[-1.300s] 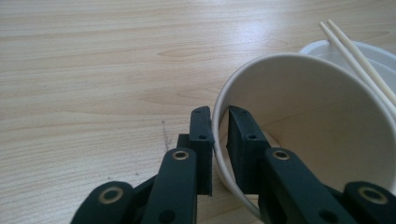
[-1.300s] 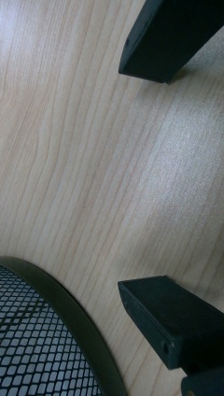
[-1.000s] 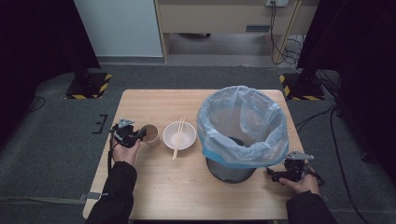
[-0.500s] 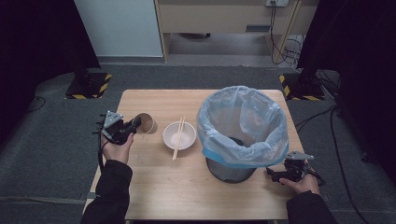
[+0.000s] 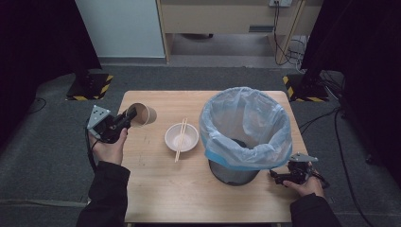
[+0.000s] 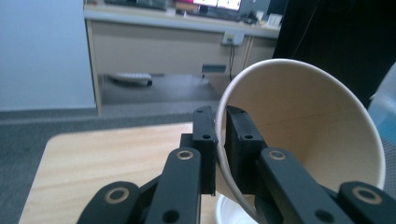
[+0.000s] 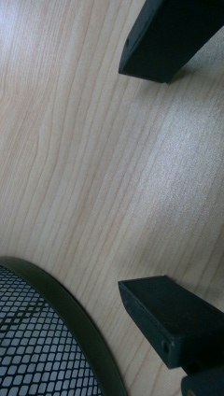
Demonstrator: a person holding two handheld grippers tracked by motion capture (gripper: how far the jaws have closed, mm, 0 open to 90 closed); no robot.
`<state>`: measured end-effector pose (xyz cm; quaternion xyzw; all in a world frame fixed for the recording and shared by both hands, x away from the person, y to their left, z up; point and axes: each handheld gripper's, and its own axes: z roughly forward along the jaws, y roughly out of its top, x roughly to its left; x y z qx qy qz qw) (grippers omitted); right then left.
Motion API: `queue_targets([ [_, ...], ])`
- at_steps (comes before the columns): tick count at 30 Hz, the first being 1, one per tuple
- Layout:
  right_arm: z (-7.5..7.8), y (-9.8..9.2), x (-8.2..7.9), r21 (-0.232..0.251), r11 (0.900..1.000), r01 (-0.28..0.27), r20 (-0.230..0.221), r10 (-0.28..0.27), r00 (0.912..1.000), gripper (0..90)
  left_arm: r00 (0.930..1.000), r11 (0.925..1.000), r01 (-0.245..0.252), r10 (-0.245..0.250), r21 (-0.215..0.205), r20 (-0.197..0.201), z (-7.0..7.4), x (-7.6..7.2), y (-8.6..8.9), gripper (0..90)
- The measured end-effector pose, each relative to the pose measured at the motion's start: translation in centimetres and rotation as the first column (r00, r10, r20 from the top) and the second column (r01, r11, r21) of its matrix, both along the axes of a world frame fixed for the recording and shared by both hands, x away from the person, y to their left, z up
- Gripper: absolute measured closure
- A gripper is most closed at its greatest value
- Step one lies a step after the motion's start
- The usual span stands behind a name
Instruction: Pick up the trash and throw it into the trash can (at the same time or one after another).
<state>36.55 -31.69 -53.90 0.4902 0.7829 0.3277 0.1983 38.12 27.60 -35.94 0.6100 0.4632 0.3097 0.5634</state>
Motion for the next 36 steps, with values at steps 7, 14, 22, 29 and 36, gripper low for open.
queue_targets([
  [7,0.0,0.0,0.0,0.000,1.000,0.000,0.000,0.000,1.0000,0.8,0.9957,0.9996,0.024,-0.022,-0.017,0.090,2.3,-1.5,-0.7,82.4],
  [14,0.0,0.0,0.0,0.000,1.000,0.000,0.000,0.000,1.0000,0.8,0.9894,0.9987,0.044,-0.040,-0.026,0.140,3.5,-2.3,-1.2,82.4],
  [22,0.0,0.0,0.0,0.000,1.000,0.000,0.000,0.000,1.0000,0.8,0.9760,0.9955,0.087,-0.077,-0.037,0.204,5.1,-3.6,-2.0,82.4],
  [29,0.0,0.0,0.0,0.000,1.000,0.000,0.000,0.000,1.0000,0.8,0.9635,0.9921,0.115,-0.099,-0.050,0.249,6.3,-4.6,-2.5,82.4],
  [36,0.0,0.0,0.0,-0.001,1.000,0.000,0.000,0.000,1.0000,0.8,0.9445,0.9841,0.172,-0.151,-0.046,0.292,7.5,-5.6,-3.9,82.4],
])
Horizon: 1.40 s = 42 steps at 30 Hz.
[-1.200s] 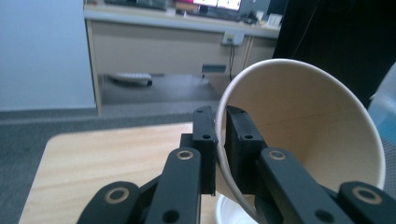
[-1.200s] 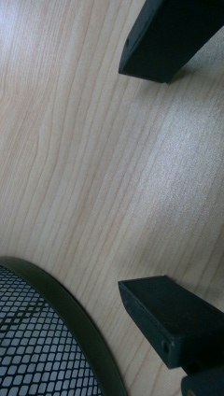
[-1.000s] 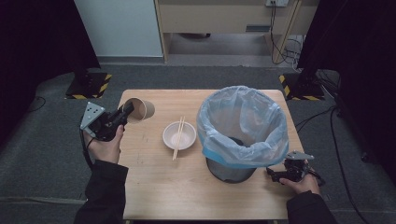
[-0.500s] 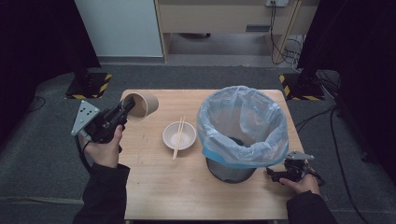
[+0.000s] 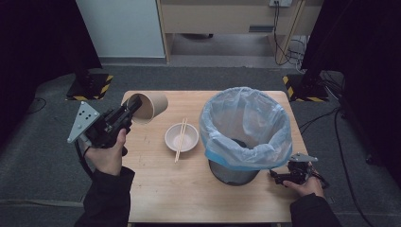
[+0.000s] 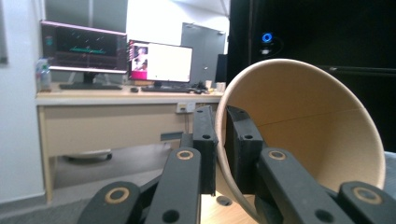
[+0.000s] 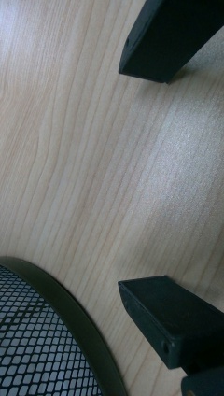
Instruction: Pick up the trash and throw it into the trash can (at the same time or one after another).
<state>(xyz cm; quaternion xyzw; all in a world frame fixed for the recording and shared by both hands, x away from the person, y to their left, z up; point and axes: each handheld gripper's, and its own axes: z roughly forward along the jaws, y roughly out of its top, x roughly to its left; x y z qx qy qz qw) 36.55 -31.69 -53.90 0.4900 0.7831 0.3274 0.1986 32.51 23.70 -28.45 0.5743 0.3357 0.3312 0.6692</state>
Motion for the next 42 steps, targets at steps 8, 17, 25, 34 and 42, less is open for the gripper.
queue_targets([
  [8,0.0,0.0,0.0,0.001,1.000,0.002,-0.004,-0.002,1.0000,0.8,0.9974,0.9992,0.036,-0.034,-0.019,0.064,1.6,-1.3,-0.8,82.3],
  [17,0.0,0.0,0.0,0.000,1.000,0.000,0.000,0.000,1.0000,0.8,0.9935,0.9965,0.082,-0.081,-0.016,0.081,2.8,-0.7,-3.1,82.3],
  [25,0.0,0.0,0.0,0.000,1.000,-0.004,0.000,0.004,1.0000,0.8,0.9902,0.9942,0.108,-0.107,0.001,0.089,3.4,-0.3,-4.8,82.3],
  [34,0.0,0.0,0.0,-0.002,1.000,-0.006,0.001,0.006,1.0000,0.8,0.9834,0.9875,0.158,-0.157,-0.002,0.091,3.7,0.2,-7.2,82.3],
  [42,0.0,0.0,0.0,-0.002,1.000,-0.006,0.001,0.006,1.0000,0.8,0.9786,0.9811,0.194,-0.193,0.001,0.071,3.1,1.0,-9.4,82.3],
])
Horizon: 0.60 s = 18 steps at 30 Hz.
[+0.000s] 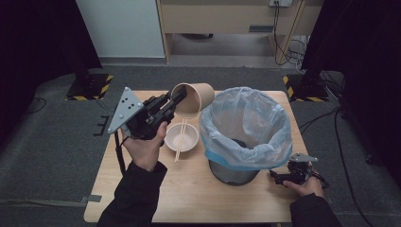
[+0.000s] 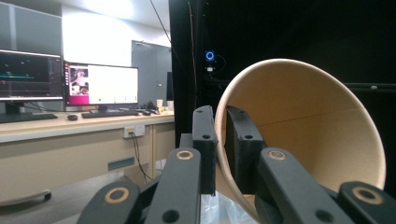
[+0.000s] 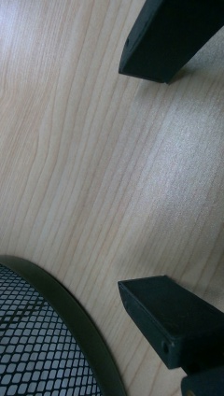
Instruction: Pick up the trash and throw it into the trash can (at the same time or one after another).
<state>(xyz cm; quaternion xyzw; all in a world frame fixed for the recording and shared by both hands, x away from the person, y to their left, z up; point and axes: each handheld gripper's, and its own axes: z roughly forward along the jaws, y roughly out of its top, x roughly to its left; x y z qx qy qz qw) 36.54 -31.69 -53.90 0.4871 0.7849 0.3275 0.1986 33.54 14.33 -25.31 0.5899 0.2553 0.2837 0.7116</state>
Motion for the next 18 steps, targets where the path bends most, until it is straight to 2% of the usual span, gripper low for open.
queue_targets([
  [11,0.0,0.0,0.0,0.002,1.000,0.003,-0.002,-0.003,1.0000,0.8,0.9976,0.9978,0.055,-0.053,0.037,-0.044,-1.3,1.4,-3.3,82.3],
  [18,0.0,0.0,0.0,0.002,1.000,0.003,-0.002,-0.003,1.0000,0.8,0.9922,0.9942,0.091,-0.086,0.058,-0.091,-2.4,2.7,-5.4,82.3],
])
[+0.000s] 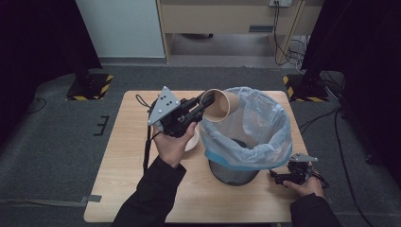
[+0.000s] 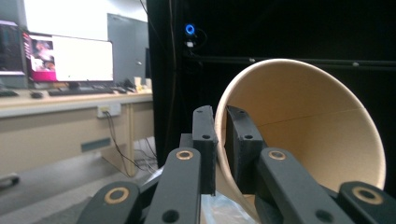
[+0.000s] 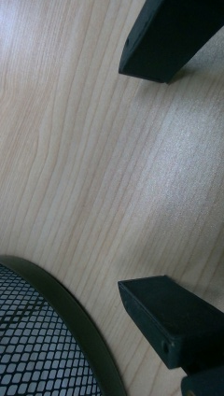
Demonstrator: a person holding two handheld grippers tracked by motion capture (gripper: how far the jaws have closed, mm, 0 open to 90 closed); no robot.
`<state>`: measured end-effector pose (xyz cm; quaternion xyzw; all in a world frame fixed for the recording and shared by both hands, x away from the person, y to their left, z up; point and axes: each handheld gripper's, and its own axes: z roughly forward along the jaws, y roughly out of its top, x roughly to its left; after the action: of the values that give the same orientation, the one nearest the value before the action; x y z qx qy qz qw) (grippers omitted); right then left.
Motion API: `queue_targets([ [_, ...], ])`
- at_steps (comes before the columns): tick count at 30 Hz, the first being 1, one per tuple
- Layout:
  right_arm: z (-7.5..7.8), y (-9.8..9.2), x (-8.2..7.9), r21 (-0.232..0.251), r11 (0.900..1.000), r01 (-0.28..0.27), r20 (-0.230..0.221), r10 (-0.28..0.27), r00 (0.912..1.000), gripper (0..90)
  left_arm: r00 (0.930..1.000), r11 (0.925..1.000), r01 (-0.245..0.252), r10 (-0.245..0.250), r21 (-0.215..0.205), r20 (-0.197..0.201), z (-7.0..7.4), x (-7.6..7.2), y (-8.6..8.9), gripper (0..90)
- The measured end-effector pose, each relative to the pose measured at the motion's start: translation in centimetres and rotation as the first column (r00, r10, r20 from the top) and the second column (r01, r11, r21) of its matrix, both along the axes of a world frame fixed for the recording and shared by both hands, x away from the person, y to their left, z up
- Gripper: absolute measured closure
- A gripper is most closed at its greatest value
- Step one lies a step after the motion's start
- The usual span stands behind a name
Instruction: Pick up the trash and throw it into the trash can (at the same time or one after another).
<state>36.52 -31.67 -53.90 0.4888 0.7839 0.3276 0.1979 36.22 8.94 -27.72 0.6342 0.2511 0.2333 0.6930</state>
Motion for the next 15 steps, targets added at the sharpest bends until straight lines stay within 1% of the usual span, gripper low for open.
queue_targets([
  [3,0.0,0.0,0.0,0.000,1.000,0.000,0.000,0.000,1.0000,0.8,0.9996,0.9997,0.016,-0.016,0.020,-0.022,-0.6,0.4,-0.9,82.3],
  [6,0.0,0.0,0.0,0.000,1.000,0.000,0.000,0.000,1.0000,0.8,0.9987,0.9982,0.030,-0.028,0.051,-0.042,-1.2,0.8,-1.8,82.2],
  [10,0.0,0.0,0.0,0.000,1.000,0.000,0.000,0.000,1.0000,0.8,0.9966,0.9958,0.055,-0.050,0.074,-0.065,-1.9,1.3,-2.9,81.3],
  [11,0.0,0.0,0.0,0.000,1.000,0.000,0.000,0.000,1.0000,0.8,0.9956,0.9951,0.065,-0.059,0.075,-0.072,-2.0,1.4,-3.1,79.7],
  [12,0.0,0.0,0.0,0.000,1.000,0.000,0.000,0.000,1.0000,0.8,0.9952,0.9946,0.071,-0.066,0.075,-0.072,-2.2,1.5,-3.3,77.1],
  [14,0.0,0.0,0.0,0.000,1.000,0.000,0.000,0.000,1.0000,0.8,0.9955,0.9935,0.078,-0.073,0.083,-0.062,-2.3,1.7,-3.5,69.7],
  [15,0.0,0.0,0.0,0.001,1.000,0.000,0.000,0.000,1.0000,0.8,0.9955,0.9938,0.078,-0.073,0.079,-0.061,-2.4,1.7,-3.4,67.4],
])
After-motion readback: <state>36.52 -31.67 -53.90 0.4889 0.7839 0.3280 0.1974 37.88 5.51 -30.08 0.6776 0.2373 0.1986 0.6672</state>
